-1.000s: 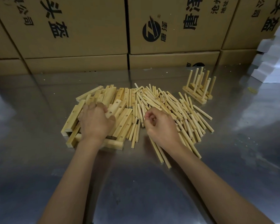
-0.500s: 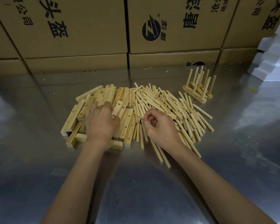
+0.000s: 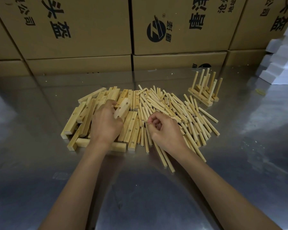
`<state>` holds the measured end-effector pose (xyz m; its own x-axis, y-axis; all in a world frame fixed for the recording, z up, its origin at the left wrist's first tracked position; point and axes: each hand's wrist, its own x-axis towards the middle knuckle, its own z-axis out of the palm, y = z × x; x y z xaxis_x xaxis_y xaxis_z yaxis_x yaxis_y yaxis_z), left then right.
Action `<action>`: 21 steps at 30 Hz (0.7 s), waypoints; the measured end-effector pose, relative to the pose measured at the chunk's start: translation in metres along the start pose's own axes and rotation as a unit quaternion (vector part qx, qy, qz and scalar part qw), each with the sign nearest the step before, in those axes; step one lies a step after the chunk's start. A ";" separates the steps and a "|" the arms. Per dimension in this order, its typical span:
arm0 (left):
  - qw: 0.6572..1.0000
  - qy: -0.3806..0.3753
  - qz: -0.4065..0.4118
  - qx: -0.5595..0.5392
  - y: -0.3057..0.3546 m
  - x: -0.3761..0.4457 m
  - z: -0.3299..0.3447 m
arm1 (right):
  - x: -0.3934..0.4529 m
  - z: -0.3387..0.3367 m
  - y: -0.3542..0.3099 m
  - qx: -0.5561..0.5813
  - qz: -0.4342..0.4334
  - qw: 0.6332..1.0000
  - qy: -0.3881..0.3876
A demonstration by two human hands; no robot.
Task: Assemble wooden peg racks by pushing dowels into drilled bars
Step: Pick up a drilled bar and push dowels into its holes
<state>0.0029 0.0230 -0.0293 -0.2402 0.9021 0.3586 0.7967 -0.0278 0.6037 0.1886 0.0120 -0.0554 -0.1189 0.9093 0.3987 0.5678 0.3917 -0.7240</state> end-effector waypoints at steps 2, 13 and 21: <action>0.996 -0.002 -0.023 -0.082 0.005 0.003 -0.004 | 0.000 -0.001 -0.002 0.022 0.010 1.000 0.004; 0.833 -0.220 -0.153 -0.484 0.023 -0.005 -0.003 | 0.000 -0.011 -0.018 0.308 0.080 0.941 -0.112; 0.809 -0.214 -0.197 -0.511 0.016 0.000 0.003 | 0.009 -0.022 -0.009 0.268 0.083 0.958 -0.059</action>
<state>0.0170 0.0239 -0.0218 0.0245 0.9879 -0.1532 -0.2225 0.1548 0.9626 0.2006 0.0133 -0.0326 -0.1733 0.9624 0.2092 0.0913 0.2272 -0.9696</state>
